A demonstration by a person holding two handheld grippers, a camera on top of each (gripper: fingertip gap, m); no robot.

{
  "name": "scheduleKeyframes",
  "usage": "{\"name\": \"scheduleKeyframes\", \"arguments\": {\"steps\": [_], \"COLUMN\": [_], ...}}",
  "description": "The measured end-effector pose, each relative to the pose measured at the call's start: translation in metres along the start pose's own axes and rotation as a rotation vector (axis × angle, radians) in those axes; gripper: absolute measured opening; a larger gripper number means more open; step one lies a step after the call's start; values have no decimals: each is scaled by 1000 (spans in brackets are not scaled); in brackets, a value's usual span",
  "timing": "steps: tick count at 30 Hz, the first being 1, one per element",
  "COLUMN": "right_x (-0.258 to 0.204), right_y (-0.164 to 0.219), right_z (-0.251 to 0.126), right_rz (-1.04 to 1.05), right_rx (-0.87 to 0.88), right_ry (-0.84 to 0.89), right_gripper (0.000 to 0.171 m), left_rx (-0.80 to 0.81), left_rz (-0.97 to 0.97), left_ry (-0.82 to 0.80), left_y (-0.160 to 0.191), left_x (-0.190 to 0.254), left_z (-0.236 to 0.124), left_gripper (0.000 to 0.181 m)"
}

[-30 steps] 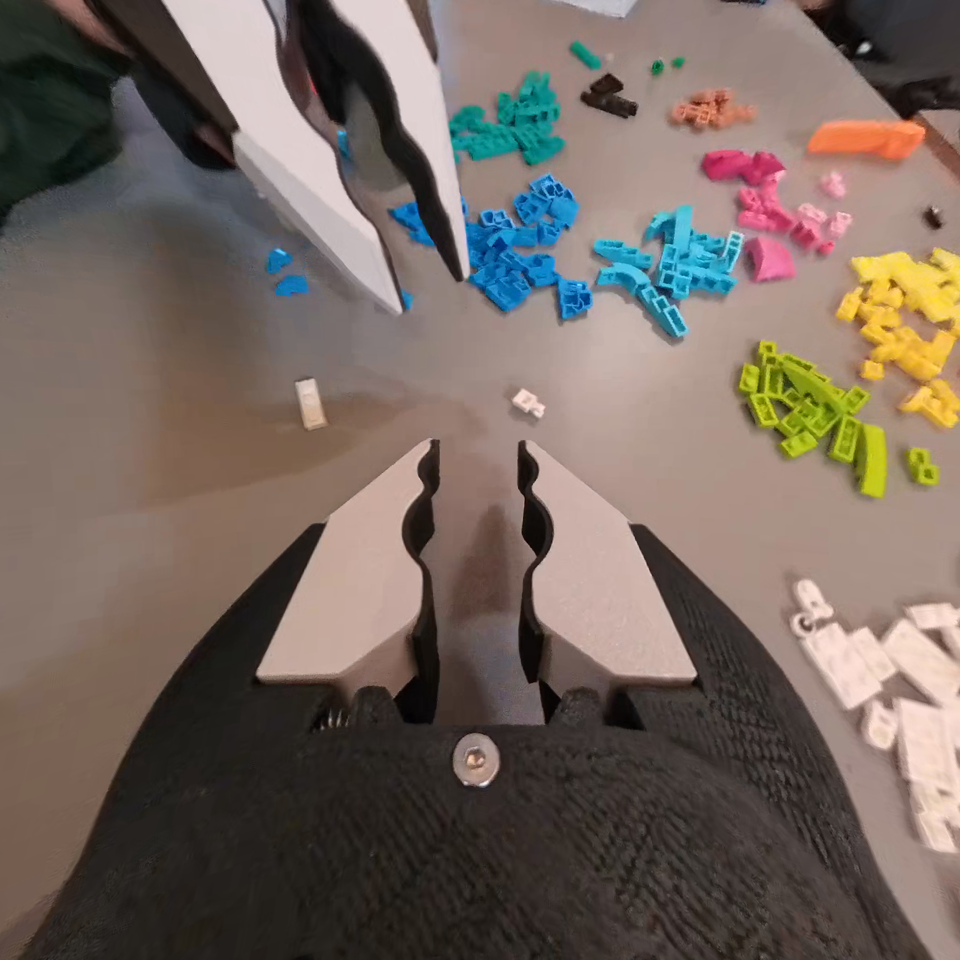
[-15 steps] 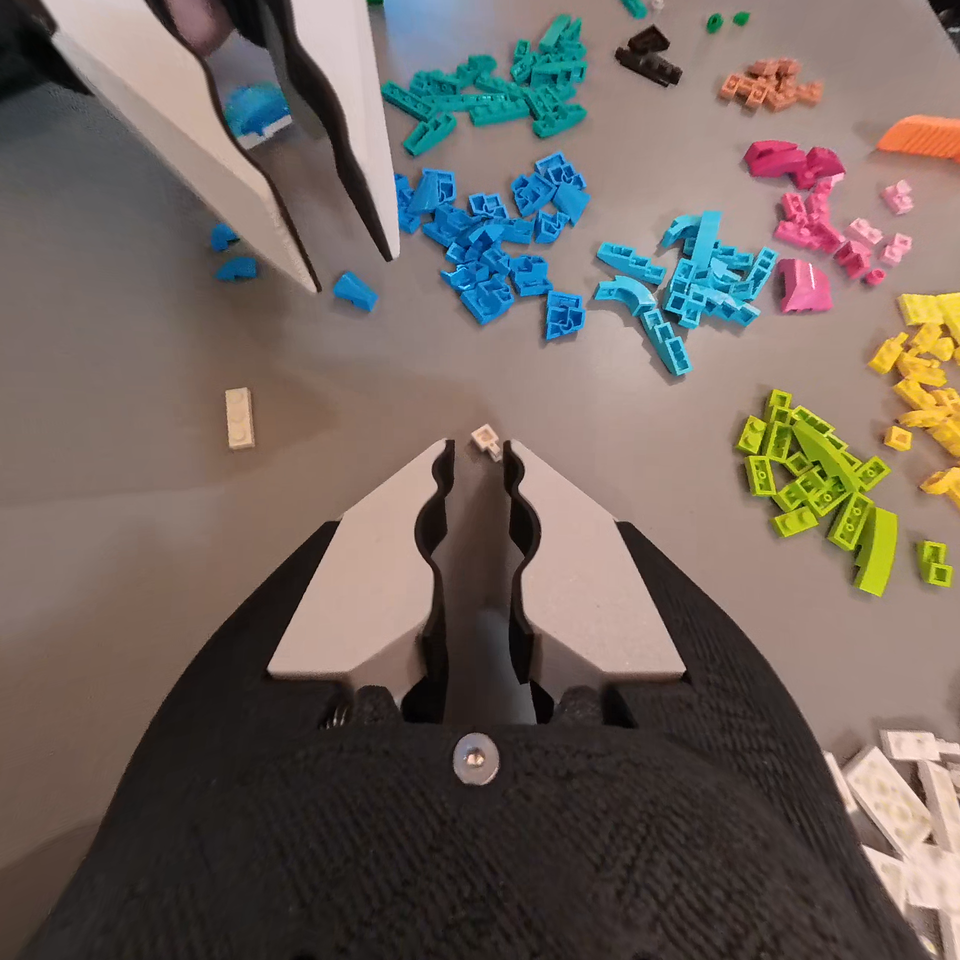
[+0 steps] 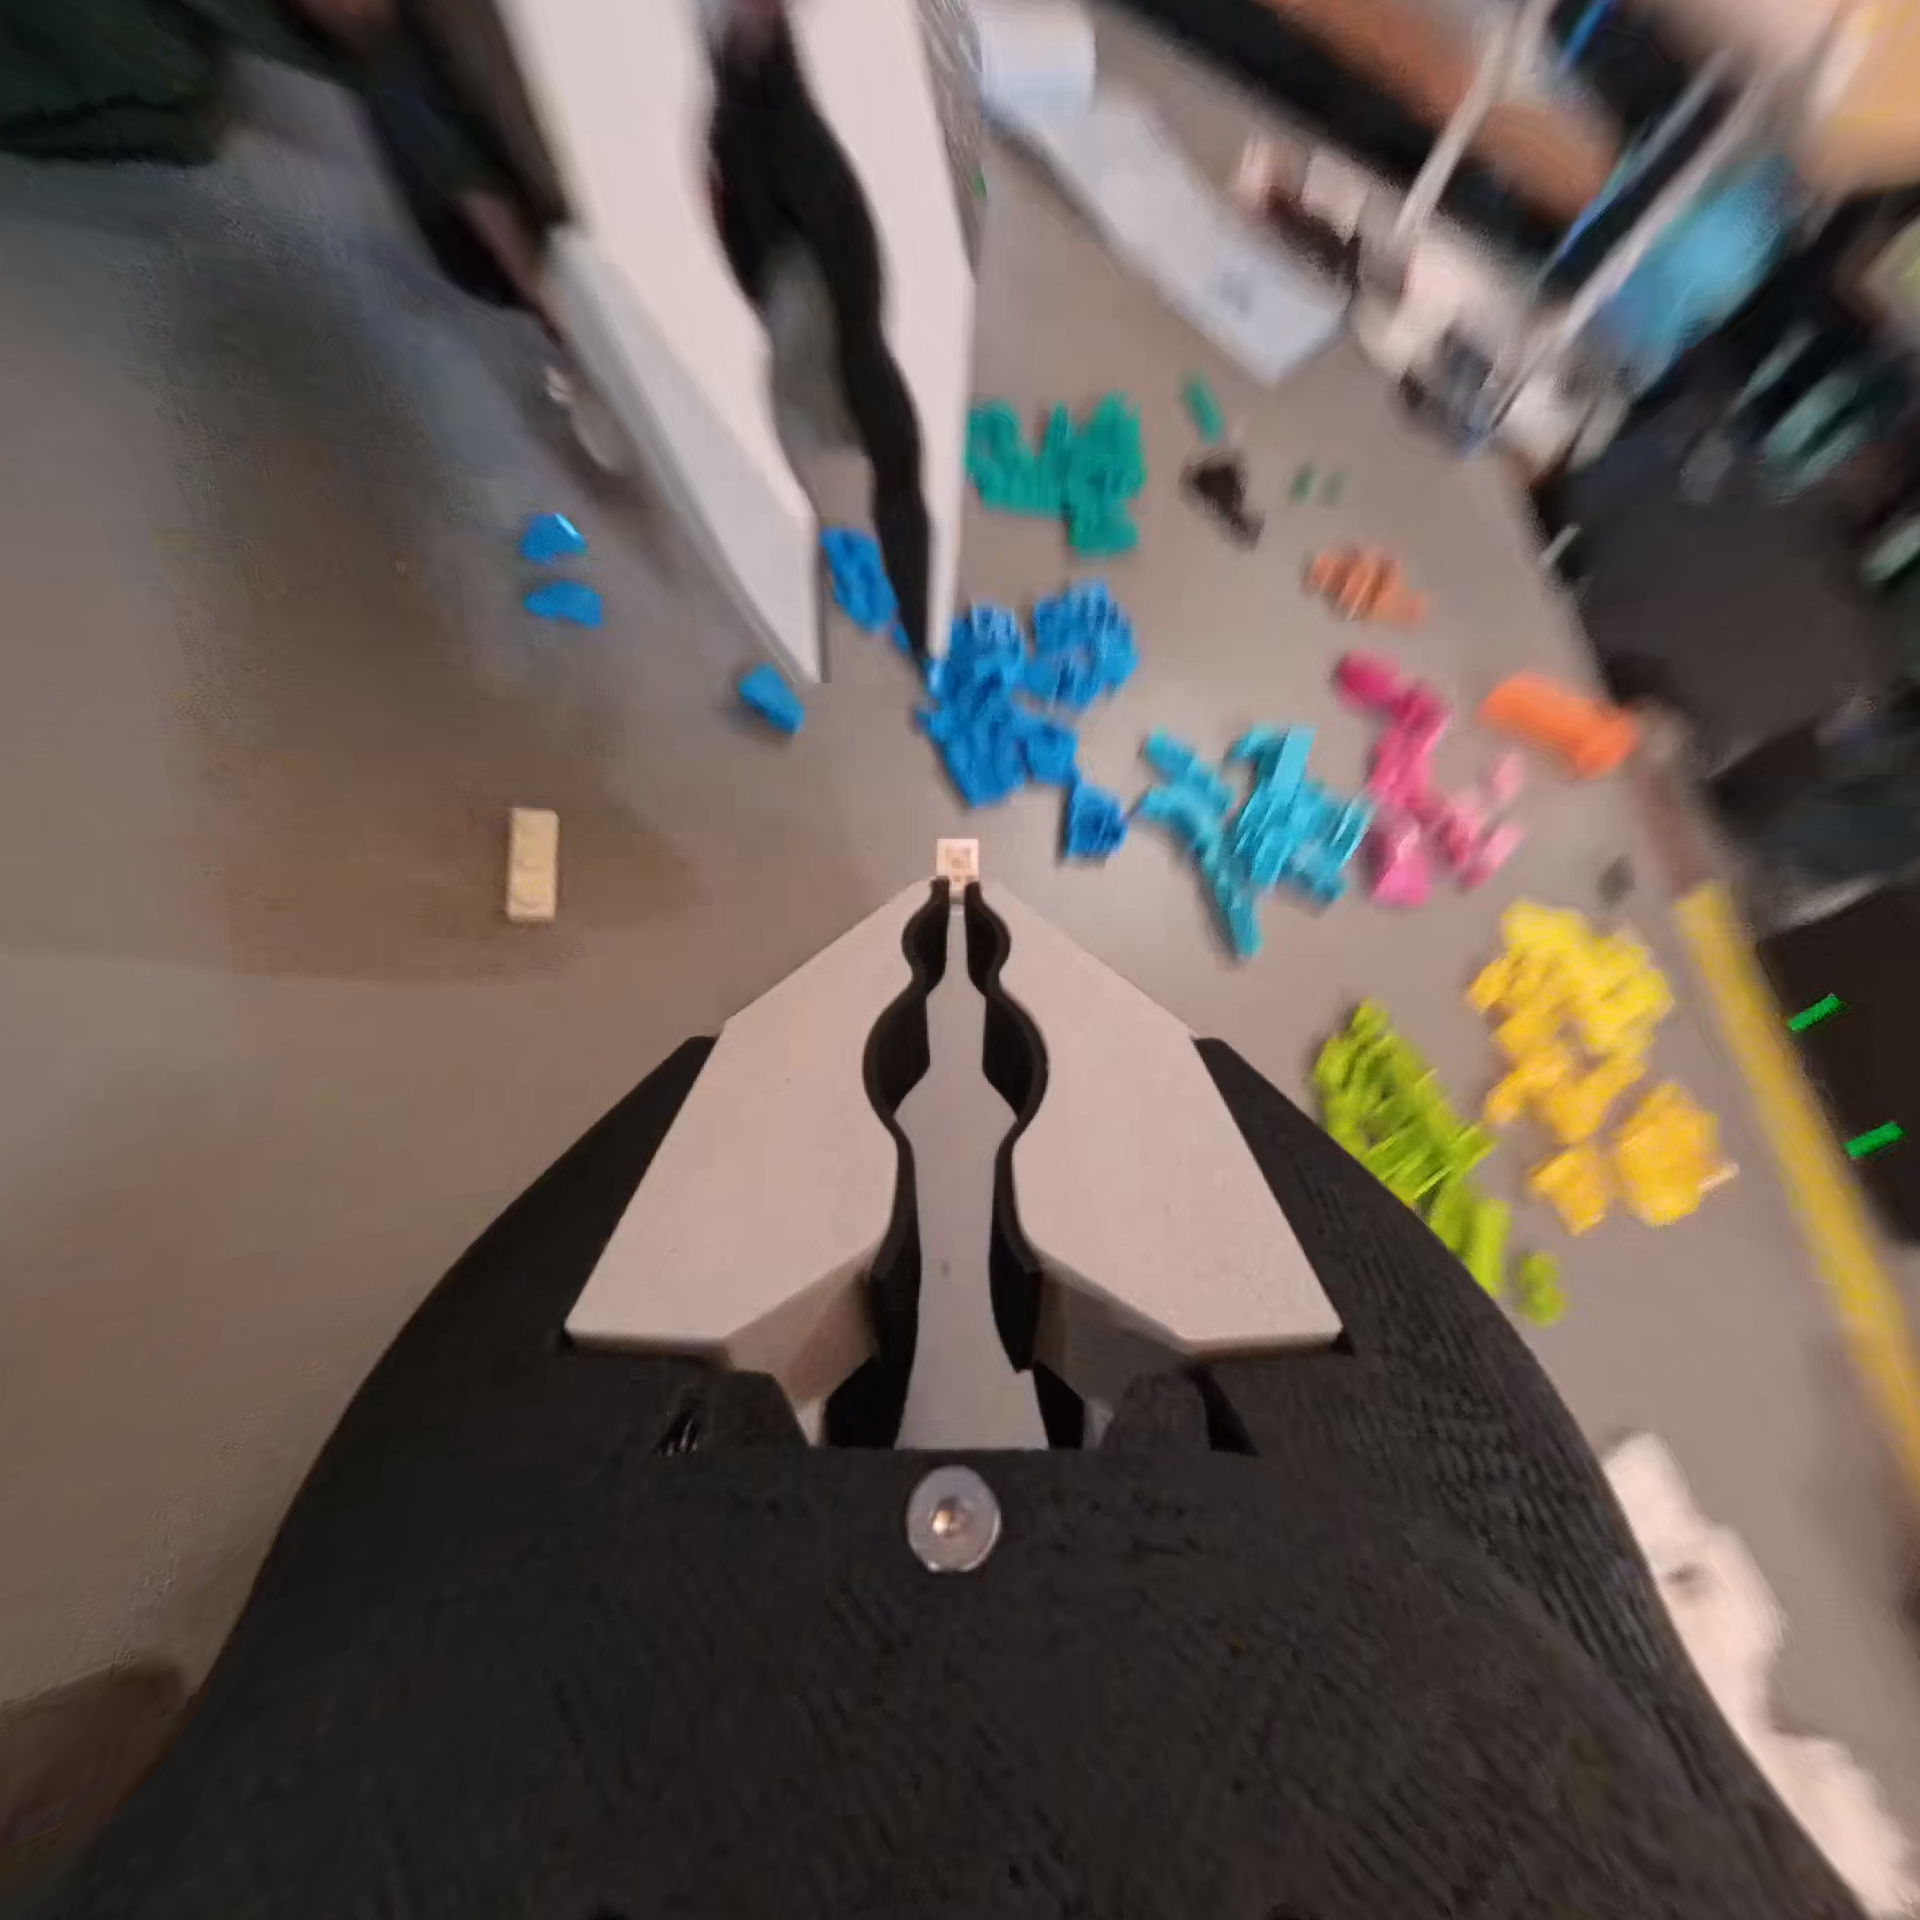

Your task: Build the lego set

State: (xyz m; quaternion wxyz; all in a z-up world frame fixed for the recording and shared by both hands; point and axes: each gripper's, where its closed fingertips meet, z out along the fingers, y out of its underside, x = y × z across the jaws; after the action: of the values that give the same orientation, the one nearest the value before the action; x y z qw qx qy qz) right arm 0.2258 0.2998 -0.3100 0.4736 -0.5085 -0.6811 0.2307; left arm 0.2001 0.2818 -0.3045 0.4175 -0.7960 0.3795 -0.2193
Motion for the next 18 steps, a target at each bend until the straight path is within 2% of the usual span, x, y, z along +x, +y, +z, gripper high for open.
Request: {"name": "scheduleKeyframes", "arguments": {"steps": [1, 4, 7, 9, 12, 15, 18], "right_x": [-2, -9, -14, -15, -15, -17, -19], "right_y": [-14, -48, -77, -93, -110, -118, -124], "right_z": [-6, -20, -30, -40, -52, -59, -65], "right_rz": [-92, -212, -125, 25, 230, 327, 391], "right_rx": [55, 182, 336, 473, 653, 748, 812], "right_ry": [42, 117, 78, 9, -116, -196, -270], "right_gripper": [1, 1, 1, 1, 1, 1, 1], "left_rx": [50, 214, 344, 464, 606, 660, 710], "left_rz": [-36, -166, -164, -40, 133, 184, 167], "left_ry": [30, 194, 318, 286, 231, 214, 234], "left_y": [-7, -30, -47, -60, -75, -82, -87], "left_x": [3, 18, 35, 42, 55, 61, 64], "left_z": [-3, -15, -28, -39, -56, -62, -68], "left_gripper": [24, 26, 22, 19, 4, 3, 11]}}
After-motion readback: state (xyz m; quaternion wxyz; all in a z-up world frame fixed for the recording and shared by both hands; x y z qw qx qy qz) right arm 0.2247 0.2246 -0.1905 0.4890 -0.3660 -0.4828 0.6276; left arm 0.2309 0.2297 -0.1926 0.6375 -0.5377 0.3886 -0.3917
